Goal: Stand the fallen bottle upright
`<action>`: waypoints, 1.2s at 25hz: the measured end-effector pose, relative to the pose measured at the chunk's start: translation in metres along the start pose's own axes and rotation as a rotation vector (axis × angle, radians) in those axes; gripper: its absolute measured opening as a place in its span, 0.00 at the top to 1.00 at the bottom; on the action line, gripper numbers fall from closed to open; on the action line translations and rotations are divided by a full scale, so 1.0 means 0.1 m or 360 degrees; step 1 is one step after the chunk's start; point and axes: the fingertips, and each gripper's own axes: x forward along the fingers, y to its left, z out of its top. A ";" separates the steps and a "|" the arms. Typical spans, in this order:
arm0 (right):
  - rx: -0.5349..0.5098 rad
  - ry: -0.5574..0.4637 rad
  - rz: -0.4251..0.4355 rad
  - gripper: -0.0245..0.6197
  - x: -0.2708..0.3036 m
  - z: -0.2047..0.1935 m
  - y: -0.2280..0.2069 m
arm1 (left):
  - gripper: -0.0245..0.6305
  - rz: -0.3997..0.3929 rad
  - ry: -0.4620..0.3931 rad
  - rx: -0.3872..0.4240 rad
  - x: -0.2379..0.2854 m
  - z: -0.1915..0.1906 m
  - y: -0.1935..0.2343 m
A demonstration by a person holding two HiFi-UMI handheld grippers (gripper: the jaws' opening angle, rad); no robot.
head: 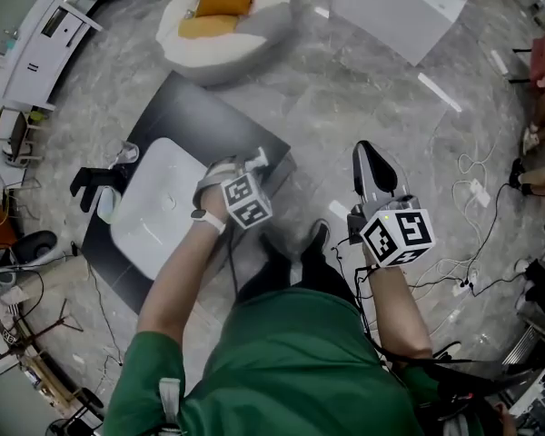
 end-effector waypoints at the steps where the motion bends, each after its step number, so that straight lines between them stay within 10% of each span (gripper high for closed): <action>1: 0.0002 0.0003 -0.0014 0.95 -0.01 -0.02 -0.02 | 0.70 -0.0012 0.0009 0.0009 0.04 -0.01 -0.01; 30: -0.0021 0.0060 -0.0133 0.95 -0.14 -0.16 -0.04 | 0.81 0.0043 -0.0038 -0.0100 0.14 0.01 0.12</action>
